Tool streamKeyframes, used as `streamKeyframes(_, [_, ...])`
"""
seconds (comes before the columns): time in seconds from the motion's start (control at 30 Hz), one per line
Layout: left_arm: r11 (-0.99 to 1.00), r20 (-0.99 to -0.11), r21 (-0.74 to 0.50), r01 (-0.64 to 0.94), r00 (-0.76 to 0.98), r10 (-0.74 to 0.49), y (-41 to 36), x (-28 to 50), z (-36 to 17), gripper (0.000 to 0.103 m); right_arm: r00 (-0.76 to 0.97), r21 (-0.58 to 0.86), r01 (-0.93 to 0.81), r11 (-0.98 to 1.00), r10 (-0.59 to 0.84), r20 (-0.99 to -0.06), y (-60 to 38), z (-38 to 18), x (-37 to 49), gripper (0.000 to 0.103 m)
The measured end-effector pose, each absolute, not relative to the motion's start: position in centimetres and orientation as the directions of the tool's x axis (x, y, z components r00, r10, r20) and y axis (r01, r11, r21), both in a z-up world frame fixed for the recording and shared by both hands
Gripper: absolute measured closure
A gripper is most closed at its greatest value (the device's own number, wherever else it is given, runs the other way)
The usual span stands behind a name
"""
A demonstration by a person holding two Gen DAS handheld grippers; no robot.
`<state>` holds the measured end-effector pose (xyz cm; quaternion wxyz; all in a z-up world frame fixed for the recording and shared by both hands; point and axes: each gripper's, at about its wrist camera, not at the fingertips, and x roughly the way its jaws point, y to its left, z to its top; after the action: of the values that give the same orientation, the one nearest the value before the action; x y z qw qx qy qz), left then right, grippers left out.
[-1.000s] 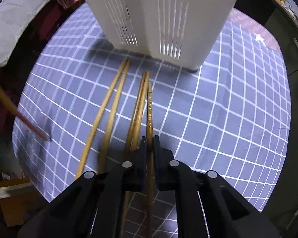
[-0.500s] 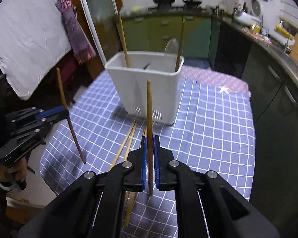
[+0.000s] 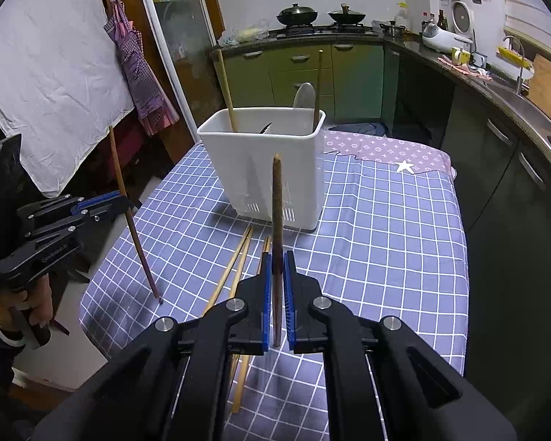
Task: Organize utensils
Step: 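Carry both chopsticks over the white holder and release them with both grippers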
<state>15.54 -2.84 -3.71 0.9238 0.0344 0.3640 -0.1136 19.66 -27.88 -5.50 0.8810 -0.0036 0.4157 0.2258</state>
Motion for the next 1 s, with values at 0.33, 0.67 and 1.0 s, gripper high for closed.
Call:
streamKeyframes(0.33, [0.963,-0.658,-0.048,0.264,0.718,-0.229,-3.6,16.7,-0.5,0.096,0.576,0.192,-0.424,0.885,0.428,-0.697,-27.8,-3.0,19.9,0.096])
streamKeyframes(0.67, [0.961,-0.524,-0.030,0.275,0.814,-0.250,-5.3,19.1,6.6,0.096,0.693,0.167,-0.449,0.878,0.460,-0.555,-27.9,5.9,20.7,0.096])
streamKeyframes(1.0, [0.975,-0.327,-0.034,0.218,0.920,-0.217,-6.5,25.0,9.6,0.096,0.804,0.153,-0.380,0.912,0.407,-0.433,-27.1,11.0,27.3,0.096])
